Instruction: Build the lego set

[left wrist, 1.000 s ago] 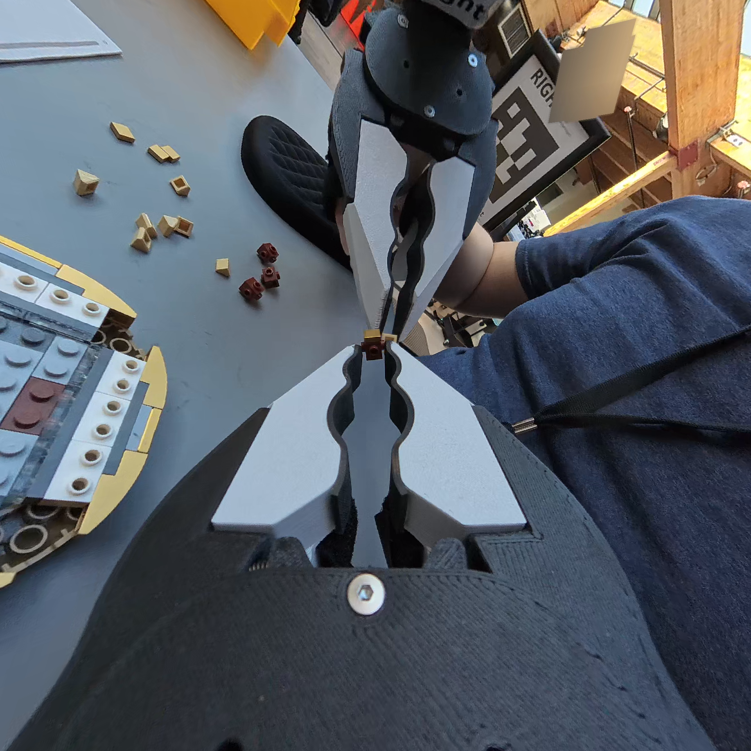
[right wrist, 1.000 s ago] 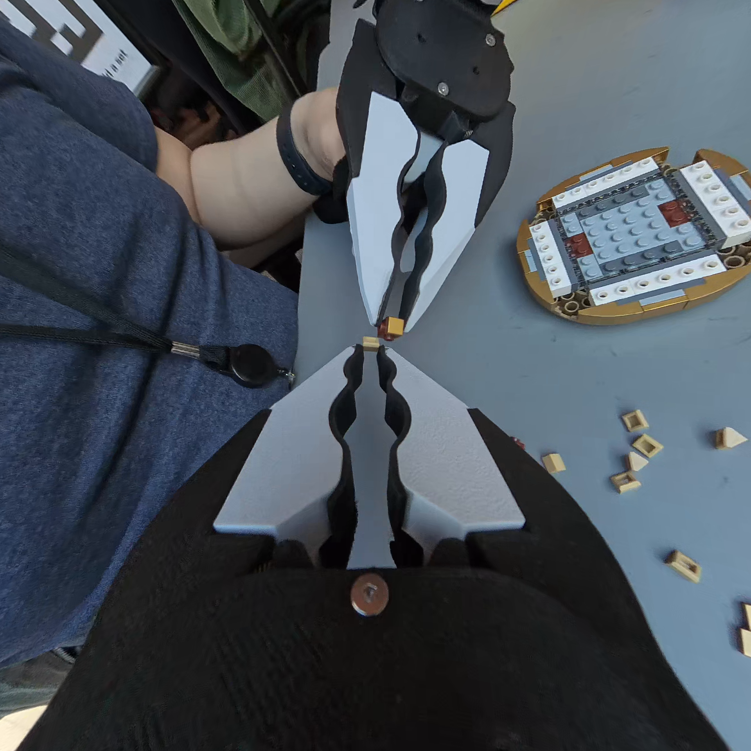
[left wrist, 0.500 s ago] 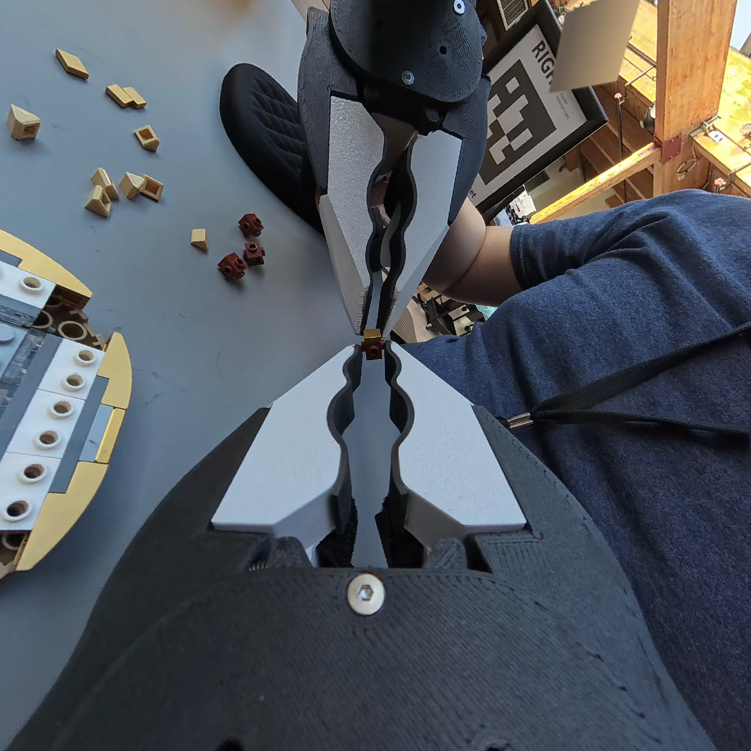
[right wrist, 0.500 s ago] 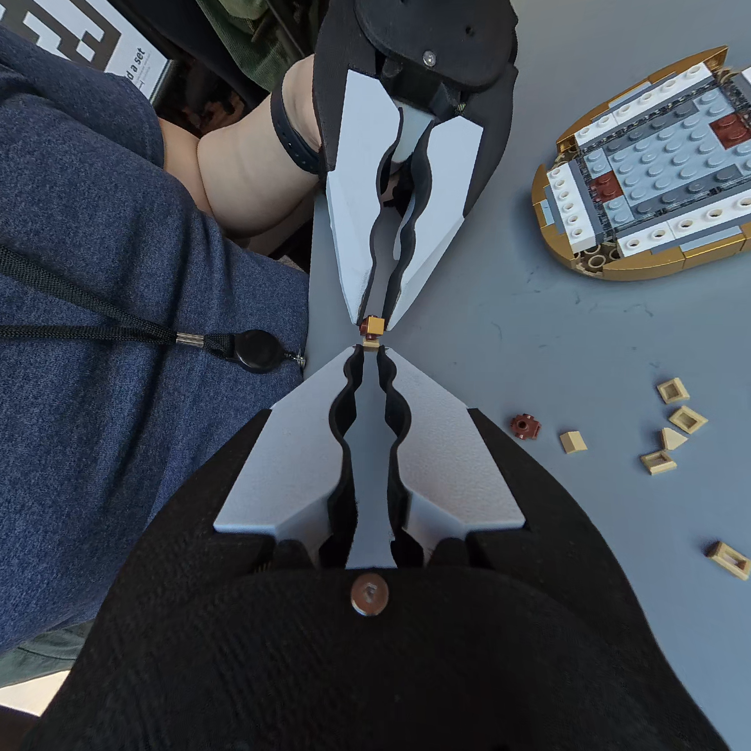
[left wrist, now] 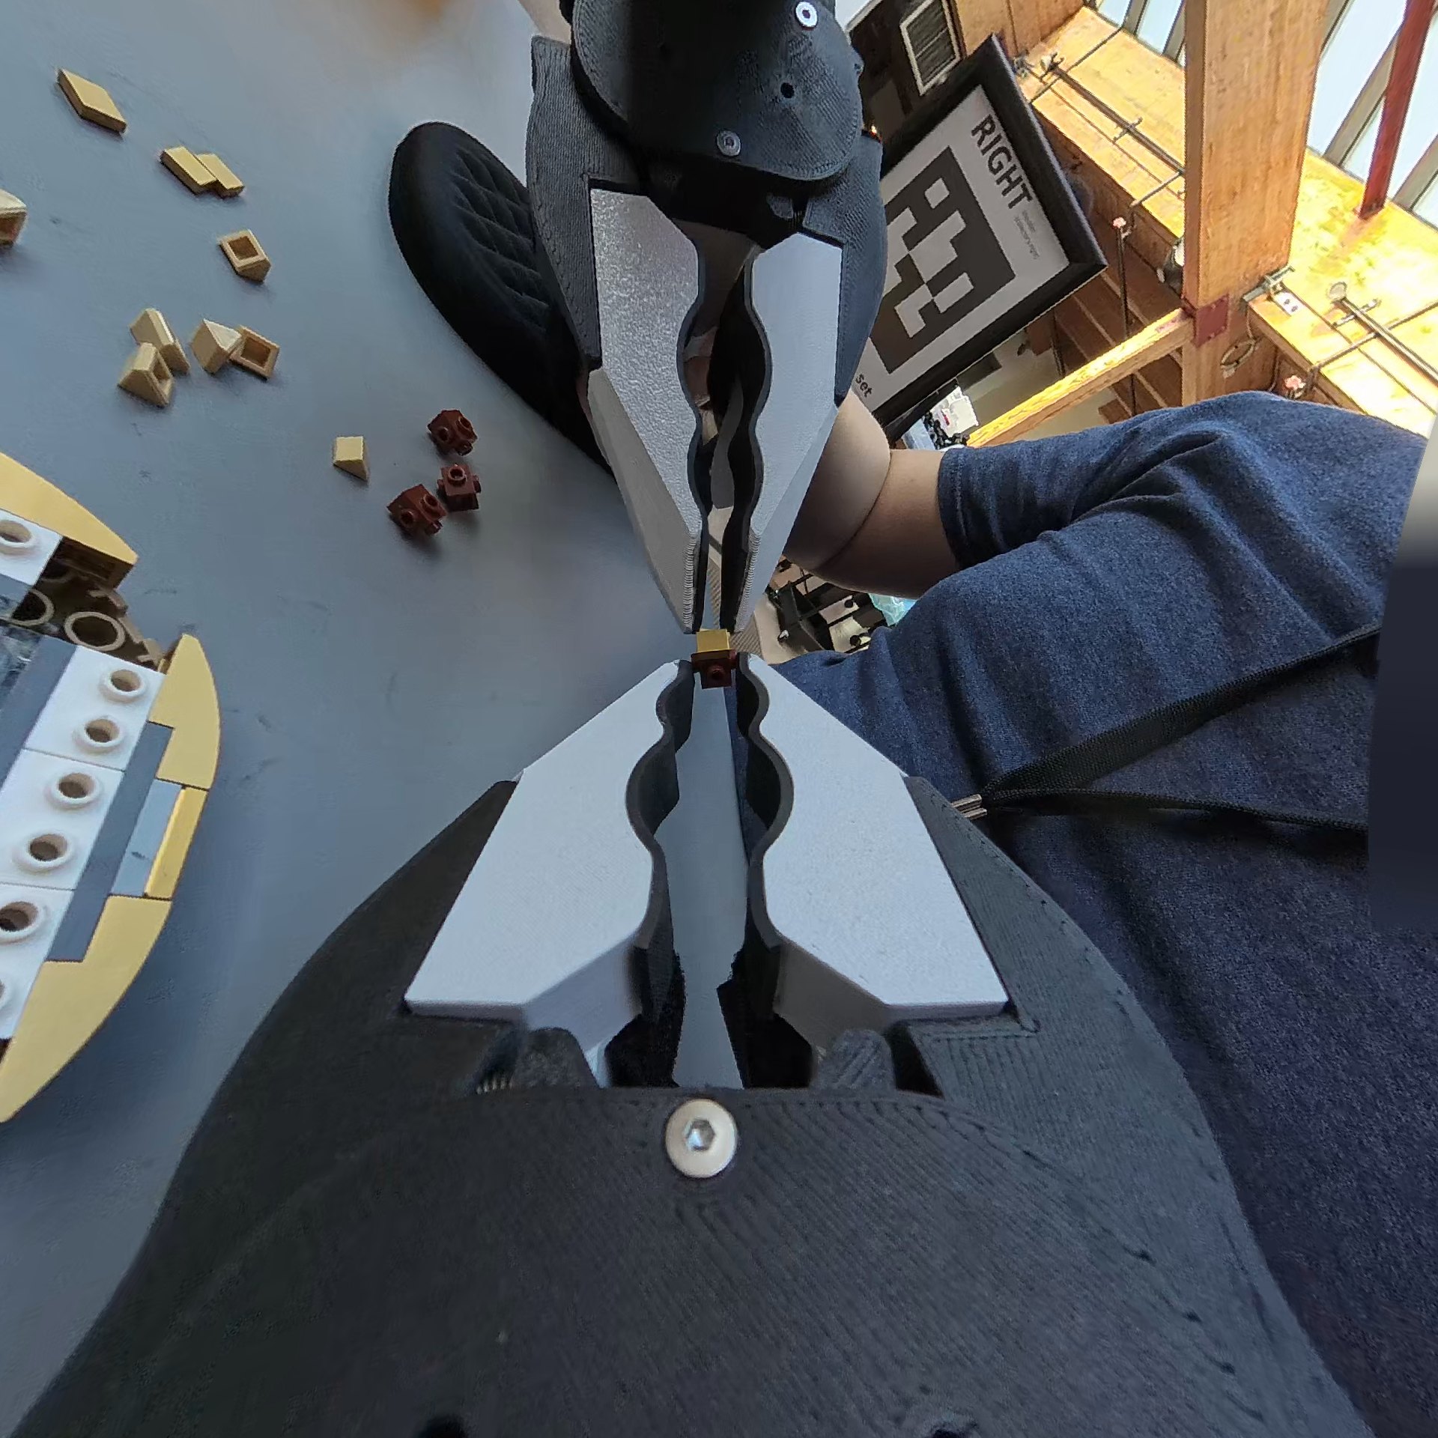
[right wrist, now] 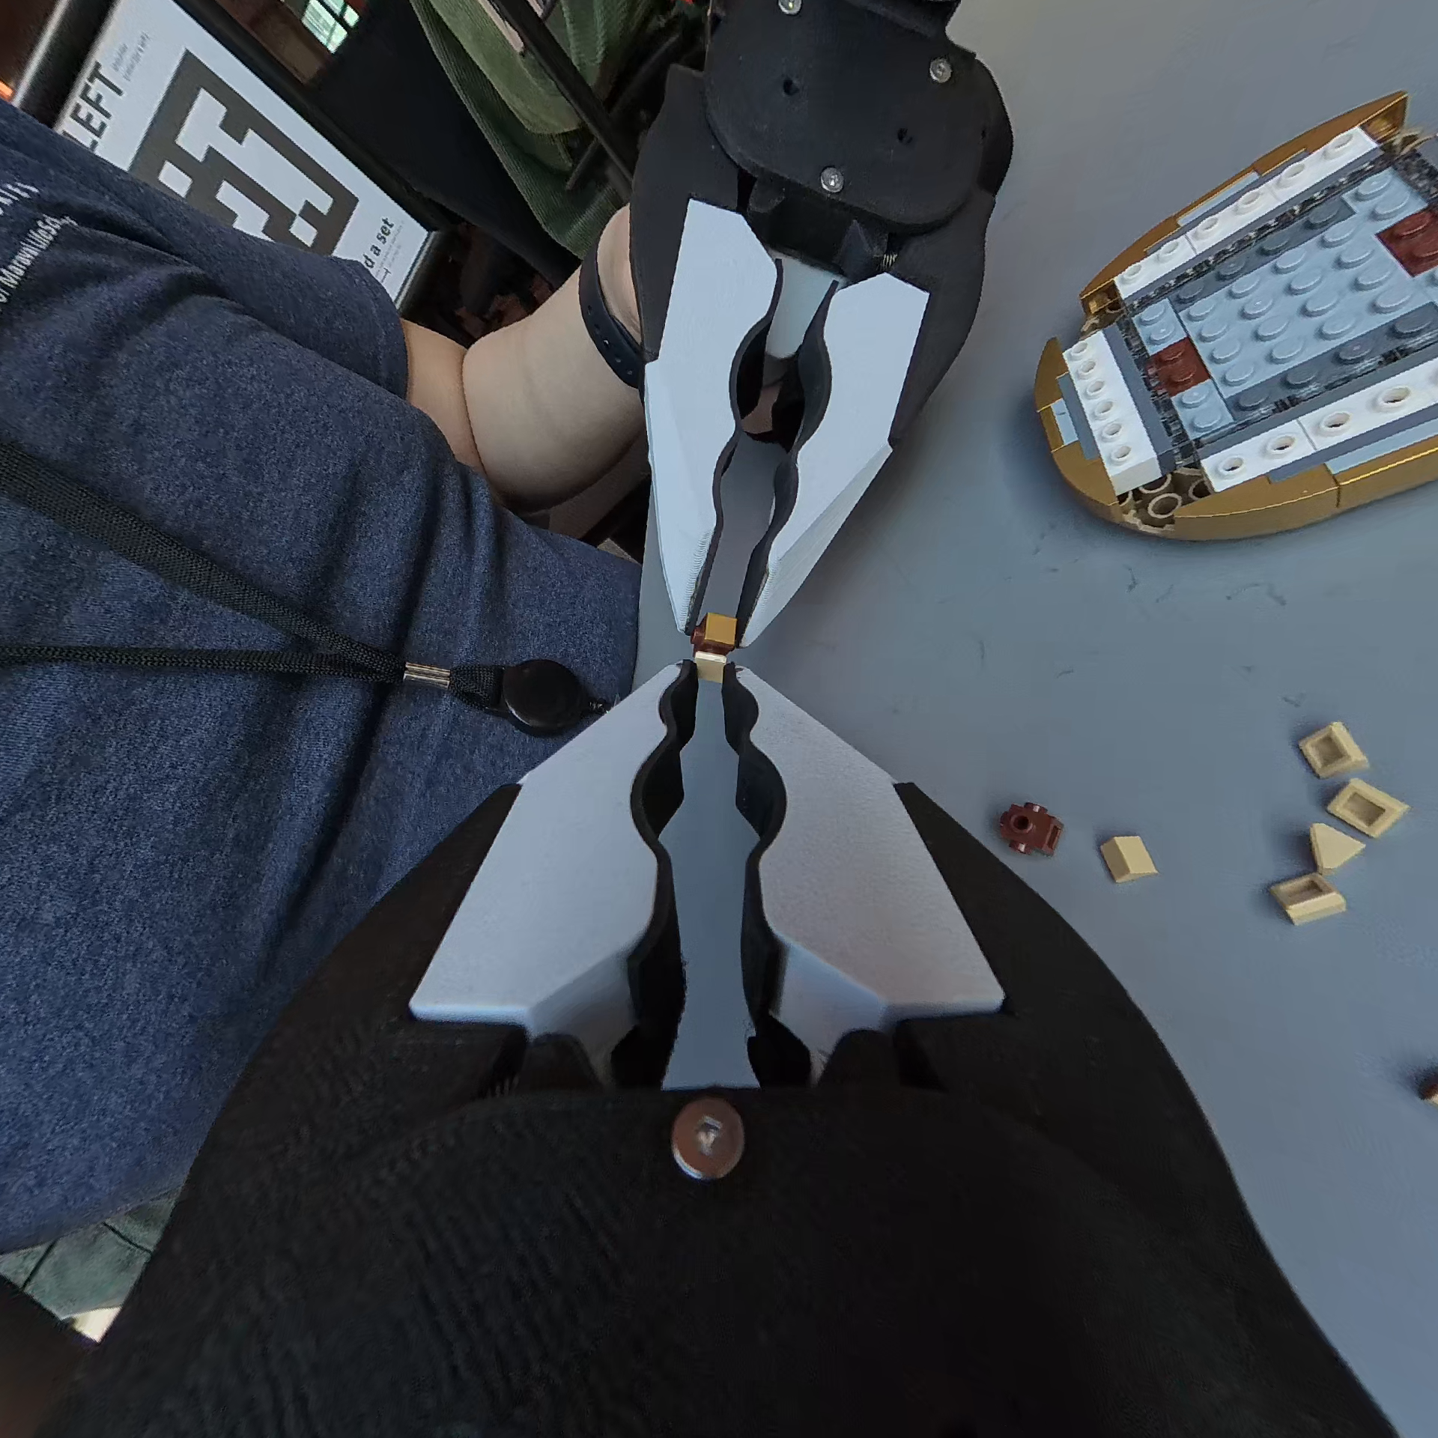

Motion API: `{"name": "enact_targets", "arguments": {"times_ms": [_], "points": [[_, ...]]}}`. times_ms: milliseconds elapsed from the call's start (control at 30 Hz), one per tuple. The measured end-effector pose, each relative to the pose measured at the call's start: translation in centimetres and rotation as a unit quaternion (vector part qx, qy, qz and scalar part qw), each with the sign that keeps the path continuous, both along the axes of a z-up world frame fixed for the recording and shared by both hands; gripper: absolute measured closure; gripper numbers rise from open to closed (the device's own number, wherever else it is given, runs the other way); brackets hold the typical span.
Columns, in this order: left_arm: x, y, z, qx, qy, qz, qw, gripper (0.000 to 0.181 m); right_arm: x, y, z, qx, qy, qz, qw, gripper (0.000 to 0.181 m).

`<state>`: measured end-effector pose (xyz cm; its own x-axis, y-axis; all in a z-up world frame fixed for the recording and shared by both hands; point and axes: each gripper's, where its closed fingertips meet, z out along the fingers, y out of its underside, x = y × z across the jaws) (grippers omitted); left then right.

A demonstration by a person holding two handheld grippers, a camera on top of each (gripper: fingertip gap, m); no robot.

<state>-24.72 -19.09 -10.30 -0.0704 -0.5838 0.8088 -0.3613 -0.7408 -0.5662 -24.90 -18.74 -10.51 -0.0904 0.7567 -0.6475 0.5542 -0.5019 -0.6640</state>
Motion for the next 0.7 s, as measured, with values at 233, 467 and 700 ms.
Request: {"name": "enact_targets", "arguments": {"times_ms": [233,467,700], "points": [[0.8,-0.1,-0.6,-0.012,0.006,0.003,1.000,0.172,0.2,1.1,-0.9,0.010,-0.014,-0.027,0.999,0.181],[-1.2,1.5,-1.2,0.030,0.054,0.046,0.997,0.172,1.7,1.5,-1.5,0.081,-0.021,-0.052,0.995,0.178],[-1.9,2.1,-0.4,0.036,0.047,0.063,0.996,0.172,0.5,-4.5,-1.9,0.221,0.014,0.081,0.972,0.158]]}}
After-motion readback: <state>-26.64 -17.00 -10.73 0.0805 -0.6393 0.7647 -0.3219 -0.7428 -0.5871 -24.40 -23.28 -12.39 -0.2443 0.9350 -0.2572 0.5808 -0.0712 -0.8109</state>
